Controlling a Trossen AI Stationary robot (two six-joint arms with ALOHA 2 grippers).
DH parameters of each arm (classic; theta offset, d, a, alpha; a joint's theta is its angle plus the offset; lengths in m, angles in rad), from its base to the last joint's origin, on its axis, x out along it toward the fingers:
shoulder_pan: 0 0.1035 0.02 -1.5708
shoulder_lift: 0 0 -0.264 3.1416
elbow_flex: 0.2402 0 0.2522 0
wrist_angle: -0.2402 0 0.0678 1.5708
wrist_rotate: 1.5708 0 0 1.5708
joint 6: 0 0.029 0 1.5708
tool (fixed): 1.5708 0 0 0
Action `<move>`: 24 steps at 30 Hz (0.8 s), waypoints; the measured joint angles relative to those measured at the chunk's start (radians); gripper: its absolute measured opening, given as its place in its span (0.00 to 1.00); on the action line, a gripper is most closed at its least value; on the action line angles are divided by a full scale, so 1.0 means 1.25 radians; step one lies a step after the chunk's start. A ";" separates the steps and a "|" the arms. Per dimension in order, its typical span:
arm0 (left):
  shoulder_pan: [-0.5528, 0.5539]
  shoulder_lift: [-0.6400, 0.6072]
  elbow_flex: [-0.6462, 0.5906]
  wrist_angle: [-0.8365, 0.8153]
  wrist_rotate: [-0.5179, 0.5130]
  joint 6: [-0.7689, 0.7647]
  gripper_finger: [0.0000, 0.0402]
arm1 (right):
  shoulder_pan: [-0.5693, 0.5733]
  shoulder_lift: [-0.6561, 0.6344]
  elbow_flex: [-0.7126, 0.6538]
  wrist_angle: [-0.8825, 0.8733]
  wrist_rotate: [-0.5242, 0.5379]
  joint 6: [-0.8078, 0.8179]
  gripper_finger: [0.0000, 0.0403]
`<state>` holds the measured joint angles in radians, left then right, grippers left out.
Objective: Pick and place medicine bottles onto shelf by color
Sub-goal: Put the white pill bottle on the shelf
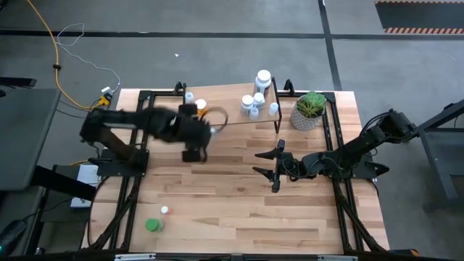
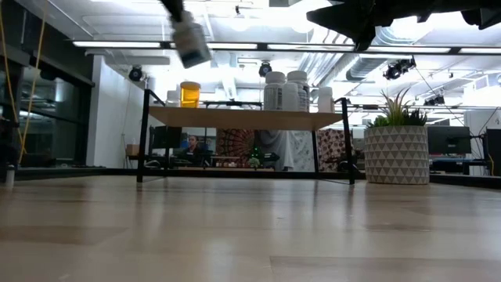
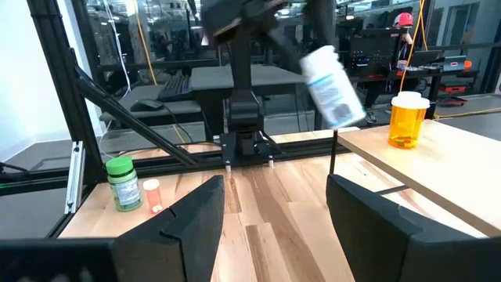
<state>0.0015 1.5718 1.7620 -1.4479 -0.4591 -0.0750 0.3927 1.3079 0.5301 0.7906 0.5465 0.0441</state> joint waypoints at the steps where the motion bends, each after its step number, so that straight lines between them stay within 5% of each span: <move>1: 0.030 0.019 0.029 -0.001 0.029 0.000 0.41 | 0.000 0.000 0.000 0.000 0.000 0.000 0.54; 11: 0.251 0.234 0.292 -0.025 0.235 -0.099 0.41 | 0.000 0.000 0.000 0.000 0.000 0.000 0.54; 24: 0.414 0.309 0.320 -0.034 0.369 -0.199 0.41 | 0.000 0.000 0.000 -0.001 0.000 0.001 0.54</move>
<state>0.5196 1.9584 2.1616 -1.4905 0.0019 -0.3234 0.3924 1.3075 0.5301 0.7898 0.5465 0.0448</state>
